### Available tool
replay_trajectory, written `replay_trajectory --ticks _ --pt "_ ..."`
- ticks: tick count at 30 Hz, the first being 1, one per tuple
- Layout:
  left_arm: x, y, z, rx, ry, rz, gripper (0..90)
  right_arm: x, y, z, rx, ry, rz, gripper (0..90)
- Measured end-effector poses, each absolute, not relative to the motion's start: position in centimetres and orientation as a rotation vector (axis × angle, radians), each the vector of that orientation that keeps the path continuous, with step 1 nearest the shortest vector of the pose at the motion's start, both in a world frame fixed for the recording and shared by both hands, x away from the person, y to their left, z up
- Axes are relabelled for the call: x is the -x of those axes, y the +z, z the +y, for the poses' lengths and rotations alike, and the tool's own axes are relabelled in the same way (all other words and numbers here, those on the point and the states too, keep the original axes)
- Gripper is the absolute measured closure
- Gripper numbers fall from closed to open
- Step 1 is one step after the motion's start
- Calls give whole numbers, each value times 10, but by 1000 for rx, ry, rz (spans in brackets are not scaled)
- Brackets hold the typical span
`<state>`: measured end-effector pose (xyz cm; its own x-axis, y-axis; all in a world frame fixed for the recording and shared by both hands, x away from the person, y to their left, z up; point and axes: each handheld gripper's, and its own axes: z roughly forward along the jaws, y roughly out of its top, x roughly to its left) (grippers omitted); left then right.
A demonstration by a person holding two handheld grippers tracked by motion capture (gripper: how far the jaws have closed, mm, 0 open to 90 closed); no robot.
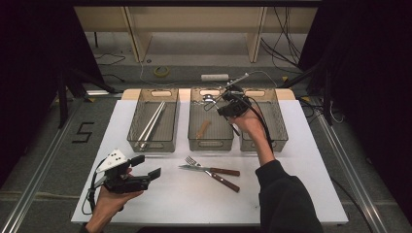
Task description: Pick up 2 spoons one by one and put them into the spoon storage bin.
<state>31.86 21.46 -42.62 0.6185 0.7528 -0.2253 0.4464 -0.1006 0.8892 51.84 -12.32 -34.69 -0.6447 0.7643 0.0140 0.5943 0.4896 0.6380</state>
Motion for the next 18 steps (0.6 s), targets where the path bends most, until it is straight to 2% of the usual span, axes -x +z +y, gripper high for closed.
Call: replay_trajectory --ticks 18 --pt "-318 -426 214 -1735 348 977 171 -544 -359 -99 -1209 835 2450 860"
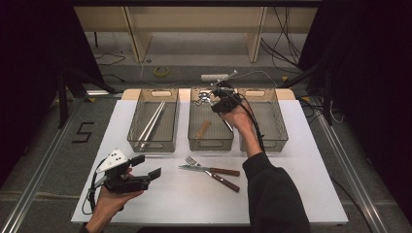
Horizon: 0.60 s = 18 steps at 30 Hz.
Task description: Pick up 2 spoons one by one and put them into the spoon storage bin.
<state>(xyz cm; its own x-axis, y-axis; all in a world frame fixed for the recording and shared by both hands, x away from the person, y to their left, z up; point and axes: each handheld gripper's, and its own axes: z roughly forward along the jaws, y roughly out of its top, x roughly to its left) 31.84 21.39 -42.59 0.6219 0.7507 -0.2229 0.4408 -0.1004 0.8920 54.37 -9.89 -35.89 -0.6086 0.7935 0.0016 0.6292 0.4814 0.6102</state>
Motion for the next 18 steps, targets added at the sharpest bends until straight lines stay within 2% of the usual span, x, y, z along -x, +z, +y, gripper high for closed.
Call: replay_trajectory --ticks 18 --pt "-318 -426 214 -1740 351 973 171 -553 -385 -85 -1245 781 2476 854"
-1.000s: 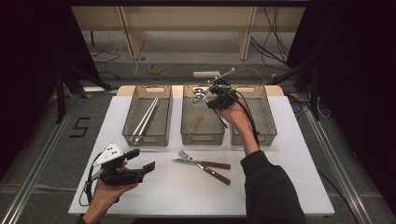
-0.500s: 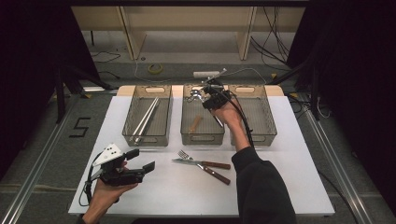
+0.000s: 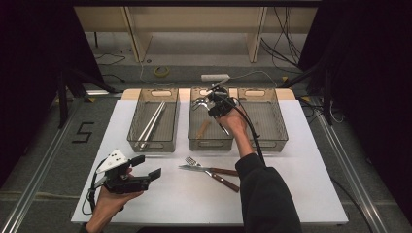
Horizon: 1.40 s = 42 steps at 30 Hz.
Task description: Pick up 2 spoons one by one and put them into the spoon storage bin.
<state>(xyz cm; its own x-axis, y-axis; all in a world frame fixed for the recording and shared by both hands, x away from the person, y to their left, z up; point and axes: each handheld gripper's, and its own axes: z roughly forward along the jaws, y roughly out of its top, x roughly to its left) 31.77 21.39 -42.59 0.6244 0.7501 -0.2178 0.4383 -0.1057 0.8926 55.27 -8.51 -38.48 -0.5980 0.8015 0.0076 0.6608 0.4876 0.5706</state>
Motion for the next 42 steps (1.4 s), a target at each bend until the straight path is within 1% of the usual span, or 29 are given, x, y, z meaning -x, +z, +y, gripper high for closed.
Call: replay_trajectory --ticks 2,5,8,10,17,20,26,30,34,42 --pt "-318 -426 214 -1740 352 973 171 -553 -387 -84 -1246 779 2482 844" --pt "-318 -426 214 -1743 352 977 171 -553 -389 -83 -1254 790 2498 718" --pt "-318 -426 214 -1740 353 976 171 -552 -387 -82 -1243 801 2502 644" --pt "-318 -426 214 -1741 352 979 171 -550 -384 -83 -1230 824 2507 573" --pt "-317 -426 213 -1740 352 980 171 -528 -369 -88 -1064 912 2588 450" --pt "-318 -426 213 -1749 353 979 171 -514 -364 -90 -987 934 2618 416" --pt "-318 -426 212 -1747 353 977 169 -484 -360 -99 -851 942 2686 375" --pt "-318 -426 212 -1749 352 976 168 -464 -358 -105 -774 934 2731 365" --pt "-318 -426 213 -1741 350 982 168 -448 -364 -107 -704 911 2769 361" --pt "-318 -426 211 -1749 350 976 166 -432 -378 -112 -630 879 2815 340"
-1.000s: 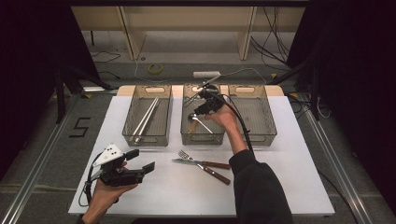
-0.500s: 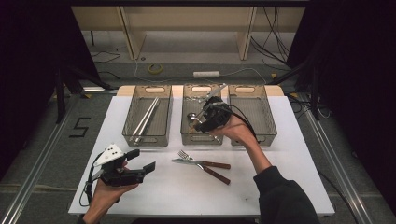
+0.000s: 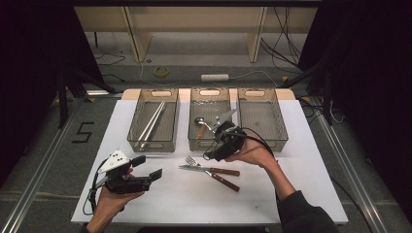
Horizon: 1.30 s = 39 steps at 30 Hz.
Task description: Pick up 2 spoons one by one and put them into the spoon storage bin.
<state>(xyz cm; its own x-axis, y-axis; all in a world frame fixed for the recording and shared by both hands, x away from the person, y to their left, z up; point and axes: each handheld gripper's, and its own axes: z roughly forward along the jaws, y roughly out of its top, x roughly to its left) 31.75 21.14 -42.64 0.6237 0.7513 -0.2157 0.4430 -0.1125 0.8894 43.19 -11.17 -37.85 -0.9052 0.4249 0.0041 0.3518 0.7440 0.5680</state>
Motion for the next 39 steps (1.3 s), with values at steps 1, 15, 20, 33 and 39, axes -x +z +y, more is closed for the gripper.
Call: replay_trajectory --ticks 1,15,20,33,39 --pt "-318 -426 212 -1749 350 977 165 -431 -380 -113 -633 873 2817 338" --pt "-317 -426 211 -1750 349 974 163 -427 -402 -122 -639 787 2858 310" --pt "-317 -427 211 -1751 349 977 163 -425 -407 -126 -649 778 2851 310" --pt "-317 -427 211 -1748 349 981 163 -420 -420 -128 -638 754 2862 309" --pt "-318 -427 211 -1754 349 982 163 -423 -426 -131 -652 732 2875 323"
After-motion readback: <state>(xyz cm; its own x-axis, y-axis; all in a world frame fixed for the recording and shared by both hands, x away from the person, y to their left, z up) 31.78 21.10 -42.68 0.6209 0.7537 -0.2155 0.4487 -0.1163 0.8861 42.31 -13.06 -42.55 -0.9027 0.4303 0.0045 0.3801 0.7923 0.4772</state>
